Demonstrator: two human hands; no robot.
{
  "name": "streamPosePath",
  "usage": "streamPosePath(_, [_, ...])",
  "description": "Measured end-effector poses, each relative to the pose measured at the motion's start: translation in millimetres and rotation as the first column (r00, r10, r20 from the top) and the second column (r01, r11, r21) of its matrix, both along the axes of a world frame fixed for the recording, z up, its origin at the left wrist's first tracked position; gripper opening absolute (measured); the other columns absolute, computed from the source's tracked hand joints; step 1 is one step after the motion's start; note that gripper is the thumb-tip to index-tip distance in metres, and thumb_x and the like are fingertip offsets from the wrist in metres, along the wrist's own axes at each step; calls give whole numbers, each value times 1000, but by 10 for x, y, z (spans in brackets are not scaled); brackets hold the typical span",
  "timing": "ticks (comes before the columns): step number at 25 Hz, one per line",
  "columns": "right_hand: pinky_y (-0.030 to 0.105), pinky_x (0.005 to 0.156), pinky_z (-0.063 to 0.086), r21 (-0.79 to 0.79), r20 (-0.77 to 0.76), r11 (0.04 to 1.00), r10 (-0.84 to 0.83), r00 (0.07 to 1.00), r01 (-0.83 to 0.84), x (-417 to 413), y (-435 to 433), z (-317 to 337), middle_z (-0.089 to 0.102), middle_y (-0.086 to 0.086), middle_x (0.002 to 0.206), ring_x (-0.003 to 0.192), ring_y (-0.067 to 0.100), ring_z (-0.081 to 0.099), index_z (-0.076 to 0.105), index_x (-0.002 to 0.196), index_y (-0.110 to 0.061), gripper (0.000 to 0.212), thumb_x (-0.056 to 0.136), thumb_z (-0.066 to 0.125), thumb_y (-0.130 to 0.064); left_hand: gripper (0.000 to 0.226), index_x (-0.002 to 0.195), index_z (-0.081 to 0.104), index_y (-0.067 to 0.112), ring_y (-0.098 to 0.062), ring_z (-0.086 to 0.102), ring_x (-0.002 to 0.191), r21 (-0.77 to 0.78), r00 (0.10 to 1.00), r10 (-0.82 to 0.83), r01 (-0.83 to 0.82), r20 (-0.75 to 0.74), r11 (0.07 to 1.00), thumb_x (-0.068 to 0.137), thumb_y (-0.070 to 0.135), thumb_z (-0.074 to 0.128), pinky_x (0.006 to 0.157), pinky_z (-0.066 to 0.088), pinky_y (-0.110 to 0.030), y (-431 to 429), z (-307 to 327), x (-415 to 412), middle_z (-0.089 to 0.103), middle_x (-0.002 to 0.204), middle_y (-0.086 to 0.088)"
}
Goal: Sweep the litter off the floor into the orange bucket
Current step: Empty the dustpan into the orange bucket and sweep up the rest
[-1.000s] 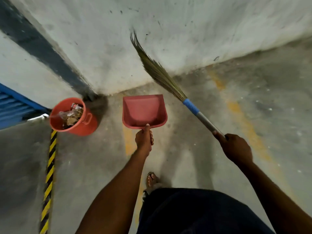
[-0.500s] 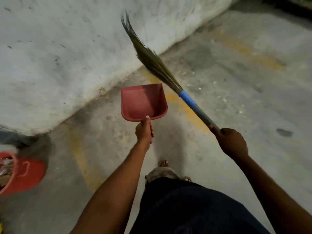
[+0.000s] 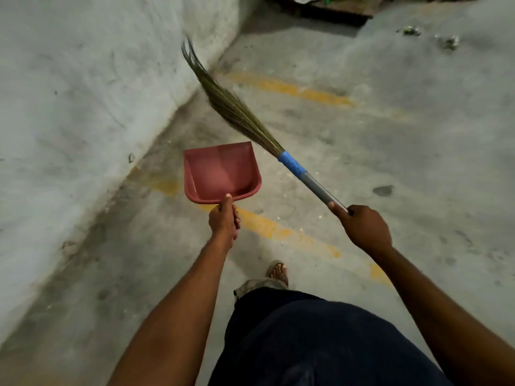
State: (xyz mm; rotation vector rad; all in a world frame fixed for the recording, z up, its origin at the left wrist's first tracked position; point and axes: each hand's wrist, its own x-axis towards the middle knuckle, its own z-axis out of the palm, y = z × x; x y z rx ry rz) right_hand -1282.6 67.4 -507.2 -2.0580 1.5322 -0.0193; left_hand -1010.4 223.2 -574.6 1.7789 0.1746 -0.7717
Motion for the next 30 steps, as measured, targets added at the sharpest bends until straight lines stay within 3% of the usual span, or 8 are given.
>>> streamPosePath(7, [30, 51, 35, -72, -19, 979, -194, 981, 193, 54, -1162, 100, 56, 6, 60, 56, 26, 57, 53, 65, -15, 77, 90, 33, -85, 39, 70, 60, 15, -11, 45, 39, -29, 982, -190, 189, -7, 981, 100, 40, 60, 39, 34, -21, -1703, 87, 379, 55, 57, -1])
streamPosePath(13, [35, 57, 47, -7, -5, 937, -350, 937, 349, -98, -2470, -77, 61, 9, 63, 59, 27, 60, 58, 66, -12, 80, 89, 34, -85, 41, 69, 58, 16, -10, 44, 37, -39, 952, -305, 304, -30, 952, 100, 42, 62, 38, 29, -18, -3354, -23, 356, 53, 56, 0])
streamPosePath(16, [41, 59, 54, 118, 68, 896, -438, 897, 428, -284, -3377, -195, 68, 12, 66, 58, 26, 63, 68, 73, -9, 77, 88, 45, -81, 41, 70, 58, 15, -11, 44, 38, -49, 944, -330, 329, -21, 943, 100, 42, 62, 36, 30, -19, -4339, -69, 299, 53, 56, 0])
streamPosePath(21, [29, 47, 42, 345, 246, 786, -604, 758, 513, -484, -4899, -57, 63, 7, 60, 47, 20, 51, 71, 79, -2, 70, 84, 67, -72, 40, 72, 59, 13, -11, 45, 40, -84, 945, -326, 323, -23, 943, 101, 40, 61, 38, 34, -21, -5912, 51, 120, 54, 58, -1])
streamPosePath(30, [27, 46, 40, 368, 279, 768, -629, 726, 524, -297, -7195, -94, 58, 6, 61, 46, 19, 49, 69, 83, 0, 65, 88, 67, -65, 38, 75, 60, 12, -12, 44, 43, -69, 889, -458, 456, -14, 887, 100, 41, 62, 40, 36, -23, -8521, 50, 127, 53, 56, 0])
